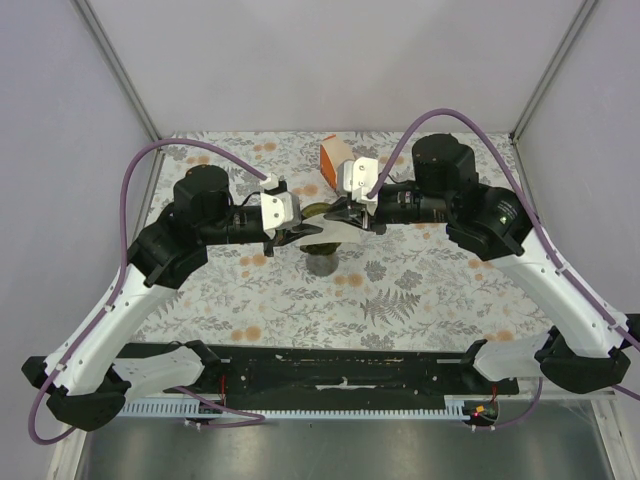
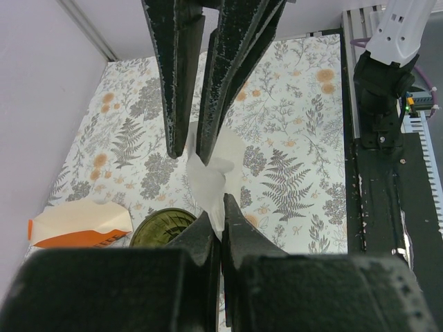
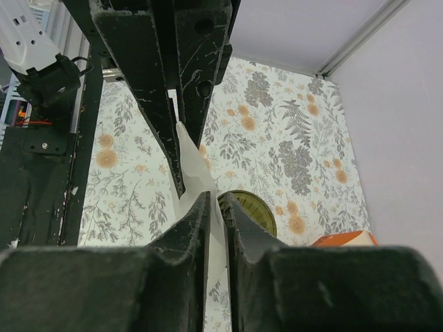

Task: Place the coffee filter in the dripper

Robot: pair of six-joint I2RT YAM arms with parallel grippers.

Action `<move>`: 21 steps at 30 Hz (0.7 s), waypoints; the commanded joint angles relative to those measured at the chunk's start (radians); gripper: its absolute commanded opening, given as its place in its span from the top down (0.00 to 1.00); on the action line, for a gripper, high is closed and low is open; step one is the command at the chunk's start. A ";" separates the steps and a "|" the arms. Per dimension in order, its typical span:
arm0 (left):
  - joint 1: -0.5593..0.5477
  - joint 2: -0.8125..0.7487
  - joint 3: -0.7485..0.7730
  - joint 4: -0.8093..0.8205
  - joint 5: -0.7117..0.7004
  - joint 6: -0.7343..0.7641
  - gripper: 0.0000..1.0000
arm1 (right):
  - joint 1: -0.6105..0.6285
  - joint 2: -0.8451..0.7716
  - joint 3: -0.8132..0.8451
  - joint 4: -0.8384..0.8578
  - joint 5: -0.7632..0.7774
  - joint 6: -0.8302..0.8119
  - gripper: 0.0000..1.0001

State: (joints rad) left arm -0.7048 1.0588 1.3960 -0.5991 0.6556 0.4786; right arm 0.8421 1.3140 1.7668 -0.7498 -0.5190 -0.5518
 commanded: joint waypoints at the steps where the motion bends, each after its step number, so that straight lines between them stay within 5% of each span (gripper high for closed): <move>1: -0.007 -0.002 0.021 0.001 0.016 0.035 0.98 | -0.005 -0.007 0.005 0.037 -0.012 0.007 0.78; 12: -0.007 0.009 0.031 -0.001 0.024 0.032 0.98 | -0.005 0.040 0.075 -0.013 -0.065 -0.011 0.64; 21: -0.009 0.010 0.035 0.008 0.004 0.011 0.98 | -0.005 0.037 0.079 -0.040 -0.099 -0.027 1.00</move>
State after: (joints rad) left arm -0.7048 1.0691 1.3960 -0.6010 0.6567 0.4812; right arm 0.8402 1.3605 1.8038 -0.7776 -0.5770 -0.5739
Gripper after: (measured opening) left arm 0.026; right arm 0.022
